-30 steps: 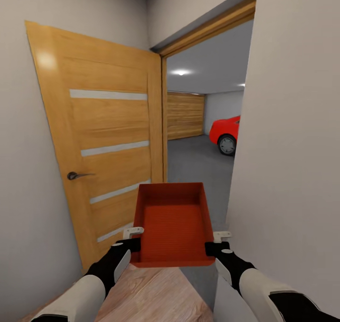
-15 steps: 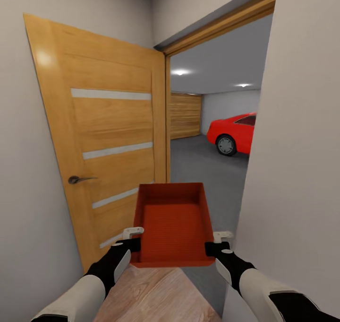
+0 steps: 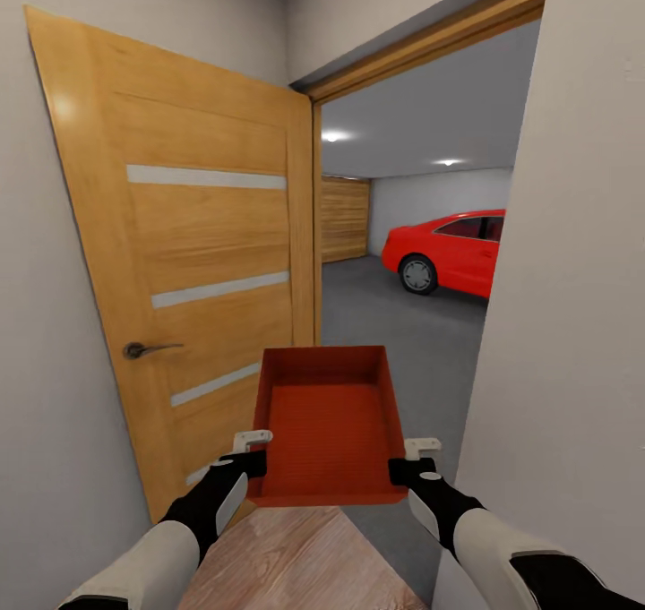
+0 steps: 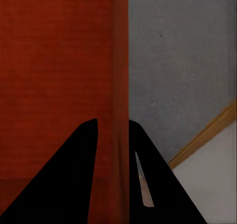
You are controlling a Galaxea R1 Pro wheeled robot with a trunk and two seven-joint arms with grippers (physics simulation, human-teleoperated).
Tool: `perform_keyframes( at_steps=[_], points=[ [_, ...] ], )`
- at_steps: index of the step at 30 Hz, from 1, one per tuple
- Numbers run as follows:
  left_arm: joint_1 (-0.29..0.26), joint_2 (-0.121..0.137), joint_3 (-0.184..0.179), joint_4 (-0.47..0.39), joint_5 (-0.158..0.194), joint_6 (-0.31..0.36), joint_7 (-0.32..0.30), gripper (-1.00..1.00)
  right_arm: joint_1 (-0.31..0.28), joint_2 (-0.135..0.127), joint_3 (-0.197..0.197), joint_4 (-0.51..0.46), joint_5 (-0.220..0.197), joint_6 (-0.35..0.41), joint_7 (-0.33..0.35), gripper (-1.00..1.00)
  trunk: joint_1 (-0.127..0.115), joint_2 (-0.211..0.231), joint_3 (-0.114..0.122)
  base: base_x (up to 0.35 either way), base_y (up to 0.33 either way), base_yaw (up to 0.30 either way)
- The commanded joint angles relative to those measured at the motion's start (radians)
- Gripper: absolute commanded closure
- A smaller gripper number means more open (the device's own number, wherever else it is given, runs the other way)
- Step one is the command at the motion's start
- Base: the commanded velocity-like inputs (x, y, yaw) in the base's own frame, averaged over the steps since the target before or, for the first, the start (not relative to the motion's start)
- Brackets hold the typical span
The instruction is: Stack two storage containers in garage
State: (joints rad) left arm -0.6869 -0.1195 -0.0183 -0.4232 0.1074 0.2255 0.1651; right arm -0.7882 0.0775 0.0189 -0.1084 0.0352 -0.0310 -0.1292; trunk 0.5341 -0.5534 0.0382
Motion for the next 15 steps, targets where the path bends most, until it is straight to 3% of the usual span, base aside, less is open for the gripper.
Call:
perform_keyframes(
  at_steps=[1, 11, 15],
  points=[
    [0.0, 0.003, 0.011, -0.006, -0.017, 0.008, 0.031, 1.0, 0.0, -0.016, -0.024, 0.003, 0.003, -0.003, -0.006, 1.0, 0.0, -0.001, 0.0, 0.007, 0.012, -0.241],
    [0.0, 0.003, 0.011, -0.005, -0.017, 0.008, 0.031, 1.0, 0.0, -0.016, -0.023, 0.003, 0.003, -0.003, -0.013, 1.0, 0.0, -0.001, 0.0, 0.005, 0.006, -0.244],
    [0.0, 0.003, 0.012, -0.005, -0.017, 0.008, 0.031, 1.0, 0.0, -0.016, -0.023, 0.003, 0.003, -0.003, -0.013, 1.0, 0.0, -0.001, 0.0, 0.124, 0.144, -0.245]
  ],
)
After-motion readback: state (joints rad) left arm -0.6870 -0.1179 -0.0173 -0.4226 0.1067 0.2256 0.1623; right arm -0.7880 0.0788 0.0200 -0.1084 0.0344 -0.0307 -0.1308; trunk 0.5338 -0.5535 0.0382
